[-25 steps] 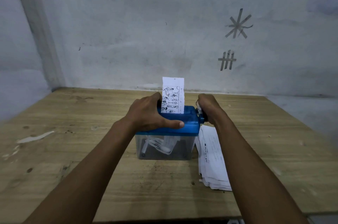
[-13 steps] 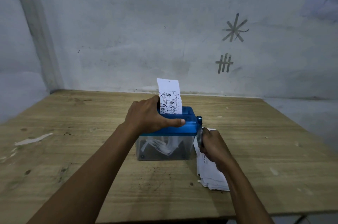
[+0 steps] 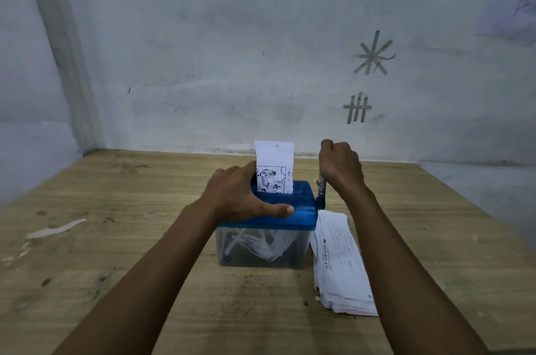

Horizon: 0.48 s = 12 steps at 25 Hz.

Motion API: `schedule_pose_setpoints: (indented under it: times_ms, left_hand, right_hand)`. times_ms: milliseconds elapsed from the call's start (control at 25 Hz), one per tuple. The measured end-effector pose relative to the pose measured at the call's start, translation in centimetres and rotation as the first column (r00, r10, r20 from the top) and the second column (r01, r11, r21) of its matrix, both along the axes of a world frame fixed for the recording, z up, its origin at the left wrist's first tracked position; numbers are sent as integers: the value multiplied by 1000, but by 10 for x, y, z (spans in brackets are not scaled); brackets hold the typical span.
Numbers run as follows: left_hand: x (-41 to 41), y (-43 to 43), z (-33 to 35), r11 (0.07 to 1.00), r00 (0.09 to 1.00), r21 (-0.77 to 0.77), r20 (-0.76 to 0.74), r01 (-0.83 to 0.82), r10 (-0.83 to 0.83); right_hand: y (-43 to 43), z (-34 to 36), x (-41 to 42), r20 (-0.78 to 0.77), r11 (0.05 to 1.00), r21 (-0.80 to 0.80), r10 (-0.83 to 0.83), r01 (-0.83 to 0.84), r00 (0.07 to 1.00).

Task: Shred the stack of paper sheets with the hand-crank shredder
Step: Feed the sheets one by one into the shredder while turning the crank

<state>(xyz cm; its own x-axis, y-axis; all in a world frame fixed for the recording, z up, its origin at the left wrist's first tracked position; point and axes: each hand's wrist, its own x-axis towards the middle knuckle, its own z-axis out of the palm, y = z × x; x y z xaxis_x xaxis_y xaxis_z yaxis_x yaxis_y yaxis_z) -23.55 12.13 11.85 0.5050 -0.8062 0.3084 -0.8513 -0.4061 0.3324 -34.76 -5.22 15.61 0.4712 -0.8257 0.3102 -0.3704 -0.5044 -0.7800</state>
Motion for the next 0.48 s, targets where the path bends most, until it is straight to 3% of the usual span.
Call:
schedule_pose_setpoints:
  times_ms: [200, 360, 400, 480]
  left_hand:
    - [3, -2, 0, 1000, 1000, -6, 5, 1, -1]
    - [5, -1, -2, 1000, 1000, 1, -10, -9, 9]
    - [5, -1, -2, 1000, 1000, 8, 1, -23, 23]
    - [2, -1, -2, 998, 998, 15, 12, -55, 55]
  right_hand:
    - [-24, -20, 31, 6, 954, 292, 74, -73, 997]
    - [-28, -67, 26, -137, 806, 587, 187, -72, 973]
    - [-24, -78, 21, -114, 754, 652, 205, -83, 972]
    - [-17, -92, 10, 10, 748, 653, 149, -119, 989]
